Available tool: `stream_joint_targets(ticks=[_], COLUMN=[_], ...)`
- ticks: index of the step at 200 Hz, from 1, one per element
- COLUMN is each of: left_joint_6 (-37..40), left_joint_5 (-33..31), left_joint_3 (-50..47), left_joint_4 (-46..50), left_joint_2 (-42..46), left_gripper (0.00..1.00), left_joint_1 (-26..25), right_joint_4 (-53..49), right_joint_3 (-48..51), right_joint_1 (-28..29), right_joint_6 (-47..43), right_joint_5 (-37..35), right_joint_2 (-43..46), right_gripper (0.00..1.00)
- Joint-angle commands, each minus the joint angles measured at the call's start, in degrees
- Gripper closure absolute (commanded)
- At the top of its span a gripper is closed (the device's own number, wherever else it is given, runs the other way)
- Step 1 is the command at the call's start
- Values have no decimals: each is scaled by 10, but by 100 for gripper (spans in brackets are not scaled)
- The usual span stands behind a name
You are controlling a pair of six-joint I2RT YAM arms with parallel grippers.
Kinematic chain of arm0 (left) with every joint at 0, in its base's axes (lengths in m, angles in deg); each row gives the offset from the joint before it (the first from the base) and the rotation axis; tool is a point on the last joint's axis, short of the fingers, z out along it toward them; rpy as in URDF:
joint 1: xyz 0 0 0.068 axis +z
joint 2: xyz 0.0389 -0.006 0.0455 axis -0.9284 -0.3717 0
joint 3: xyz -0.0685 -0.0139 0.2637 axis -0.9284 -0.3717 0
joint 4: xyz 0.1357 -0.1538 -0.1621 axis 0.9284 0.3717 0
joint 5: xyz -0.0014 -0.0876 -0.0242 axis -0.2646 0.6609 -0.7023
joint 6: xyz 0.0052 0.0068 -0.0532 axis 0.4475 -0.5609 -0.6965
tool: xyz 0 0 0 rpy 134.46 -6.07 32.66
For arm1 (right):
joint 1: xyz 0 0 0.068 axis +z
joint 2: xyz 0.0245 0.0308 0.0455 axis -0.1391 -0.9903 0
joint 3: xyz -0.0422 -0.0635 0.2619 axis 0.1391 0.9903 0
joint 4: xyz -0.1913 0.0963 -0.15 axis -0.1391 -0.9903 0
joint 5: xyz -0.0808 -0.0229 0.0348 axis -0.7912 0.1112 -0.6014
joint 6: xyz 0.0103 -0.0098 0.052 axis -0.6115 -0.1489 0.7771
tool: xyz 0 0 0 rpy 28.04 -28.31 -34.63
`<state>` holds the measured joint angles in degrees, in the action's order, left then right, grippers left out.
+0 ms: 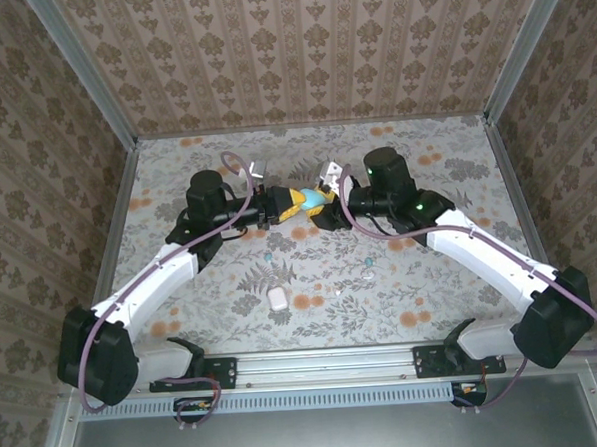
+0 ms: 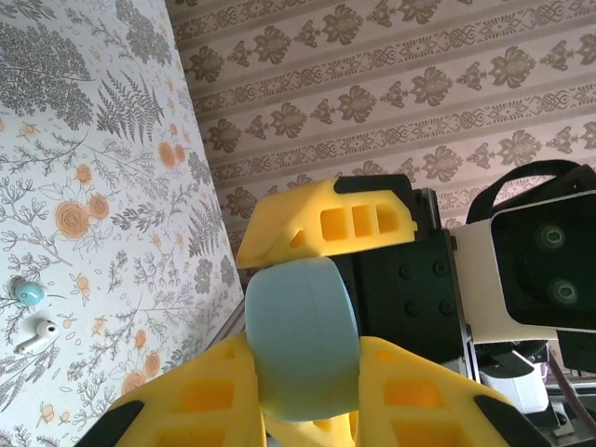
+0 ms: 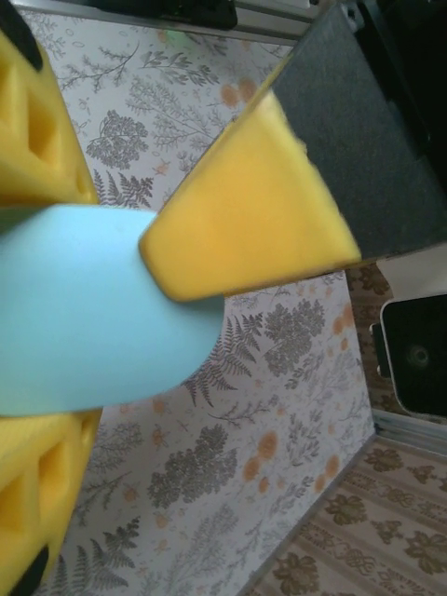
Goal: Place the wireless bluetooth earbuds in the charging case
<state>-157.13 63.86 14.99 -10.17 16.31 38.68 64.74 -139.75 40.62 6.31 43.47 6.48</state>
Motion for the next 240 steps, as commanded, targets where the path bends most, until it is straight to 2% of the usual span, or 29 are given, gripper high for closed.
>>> stream_joint_targets(ticks=[1, 25, 44, 69, 78, 97, 119, 138, 152, 187, 240], left_joint_6=[16, 32, 62, 160, 203, 319, 517, 696, 773, 796, 762], left_joint_5=[13, 16, 26, 34, 39, 47, 72, 102, 94, 125, 134], left_joint_3=[-1, 2, 10, 33, 43, 46, 26, 3, -8, -4, 5], left_joint_4=[4, 18, 33, 93, 111, 124, 126, 143, 153, 145, 122], left_joint_2=[16, 18, 22, 38, 46, 69, 110, 147, 161, 132, 91], left_gripper=[84, 83, 76, 55, 47, 39, 33, 27, 24, 24, 36], left_joint_1=[3, 7, 18, 30, 55, 65, 57, 38, 7, -16, -21], right_joint_4=[-42, -58, -89, -168, -202, -276, -337, -370, -380, -356, -349], right_joint_3=[-29, -36, -50, -91, -110, -146, -172, -184, -186, -173, -165], right_joint_1=[1, 0, -1, -8, -13, -21, -25, -26, -26, -25, -14], right_joint_6=[-14, -21, -32, -60, -70, -89, -108, -113, -113, -96, -102], right_joint_5=[44, 54, 65, 90, 100, 117, 127, 136, 147, 160, 157], right_joint_2=[-16, -20, -20, -25, -28, -30, -30, -30, -27, -17, -10], right_gripper=[63, 78, 84, 87, 87, 87, 88, 88, 87, 86, 86])
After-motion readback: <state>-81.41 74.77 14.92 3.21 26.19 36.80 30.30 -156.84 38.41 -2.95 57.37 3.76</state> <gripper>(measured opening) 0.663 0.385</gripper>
